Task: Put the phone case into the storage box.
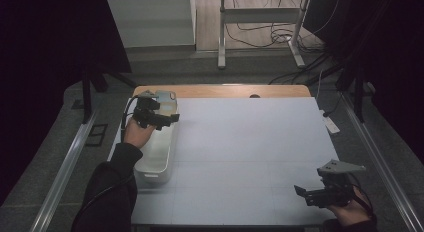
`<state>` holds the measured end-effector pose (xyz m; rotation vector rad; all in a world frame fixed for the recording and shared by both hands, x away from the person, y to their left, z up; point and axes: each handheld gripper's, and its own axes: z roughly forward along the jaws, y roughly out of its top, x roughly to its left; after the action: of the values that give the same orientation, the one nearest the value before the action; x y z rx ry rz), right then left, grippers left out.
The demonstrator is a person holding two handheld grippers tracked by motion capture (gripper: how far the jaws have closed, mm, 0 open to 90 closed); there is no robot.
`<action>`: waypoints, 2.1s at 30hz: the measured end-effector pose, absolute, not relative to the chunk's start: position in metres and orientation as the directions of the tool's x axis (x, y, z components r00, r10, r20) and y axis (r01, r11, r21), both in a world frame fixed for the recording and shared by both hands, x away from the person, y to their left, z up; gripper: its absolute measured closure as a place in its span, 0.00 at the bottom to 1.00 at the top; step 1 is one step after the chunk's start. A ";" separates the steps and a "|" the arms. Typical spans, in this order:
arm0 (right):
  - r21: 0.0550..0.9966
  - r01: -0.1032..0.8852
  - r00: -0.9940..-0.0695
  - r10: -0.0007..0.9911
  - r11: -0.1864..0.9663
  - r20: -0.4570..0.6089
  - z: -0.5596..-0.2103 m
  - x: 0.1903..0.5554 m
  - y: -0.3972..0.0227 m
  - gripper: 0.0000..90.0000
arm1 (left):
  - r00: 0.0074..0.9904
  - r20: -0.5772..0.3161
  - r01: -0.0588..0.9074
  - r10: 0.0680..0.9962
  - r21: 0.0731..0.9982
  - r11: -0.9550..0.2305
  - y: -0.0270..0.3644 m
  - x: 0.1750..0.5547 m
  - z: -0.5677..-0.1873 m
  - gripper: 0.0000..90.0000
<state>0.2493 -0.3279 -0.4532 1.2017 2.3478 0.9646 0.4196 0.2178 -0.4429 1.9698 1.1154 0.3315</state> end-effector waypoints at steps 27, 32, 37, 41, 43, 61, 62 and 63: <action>0.700 0.581 -0.582 0.813 0.415 0.000 -0.453 0.248 -0.328 0.00 | 0.592 -0.149 0.547 0.792 0.796 -0.259 0.220 0.385 -0.442 0.00; 0.699 0.580 -0.583 0.813 0.417 -0.001 -0.453 0.248 -0.327 0.00 | 0.588 -0.159 0.546 0.793 0.801 -0.245 0.221 0.377 -0.446 0.00; 0.699 0.579 -0.584 0.811 0.419 -0.002 -0.453 0.248 -0.327 0.00 | 0.585 -0.170 0.540 0.793 0.811 -0.224 0.223 0.371 -0.443 0.00; 0.699 0.579 -0.585 0.811 0.420 -0.003 -0.453 0.248 -0.327 0.00 | 0.589 -0.167 0.532 0.791 0.817 -0.223 0.222 0.367 -0.439 0.00; 0.700 0.577 -0.587 0.810 0.421 -0.004 -0.453 0.248 -0.327 0.00 | 0.590 -0.169 0.532 0.790 0.817 -0.223 0.221 0.365 -0.439 0.00; 0.702 0.573 -0.590 0.808 0.423 -0.005 -0.453 0.247 -0.327 0.00 | 0.581 -0.157 0.553 0.799 0.796 -0.245 0.218 0.347 -0.442 0.01; 0.702 0.573 -0.589 0.808 0.422 -0.005 -0.453 0.247 -0.327 0.00 | 0.582 -0.159 0.551 0.798 0.798 -0.243 0.218 0.346 -0.441 0.01; 0.703 0.573 -0.589 0.808 0.422 -0.005 -0.453 0.247 -0.327 0.00 | 0.580 -0.162 0.550 0.798 0.800 -0.238 0.218 0.344 -0.441 0.01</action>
<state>0.2471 -0.3269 -0.4527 1.1861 2.3388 0.9569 0.3436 0.2177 -0.4412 1.9240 1.0832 0.3520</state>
